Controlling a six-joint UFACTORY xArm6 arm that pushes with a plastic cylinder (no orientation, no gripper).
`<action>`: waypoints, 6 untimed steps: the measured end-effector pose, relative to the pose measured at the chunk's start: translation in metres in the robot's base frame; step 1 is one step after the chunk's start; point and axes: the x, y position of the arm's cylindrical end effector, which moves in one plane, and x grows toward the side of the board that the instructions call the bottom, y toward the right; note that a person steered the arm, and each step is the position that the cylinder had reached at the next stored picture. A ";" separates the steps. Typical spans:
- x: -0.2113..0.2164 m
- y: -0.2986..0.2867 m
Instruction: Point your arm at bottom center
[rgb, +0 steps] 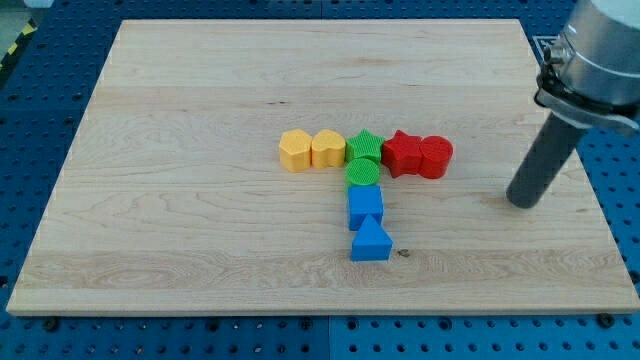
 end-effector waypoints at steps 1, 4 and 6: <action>0.036 0.000; 0.061 -0.026; 0.089 -0.104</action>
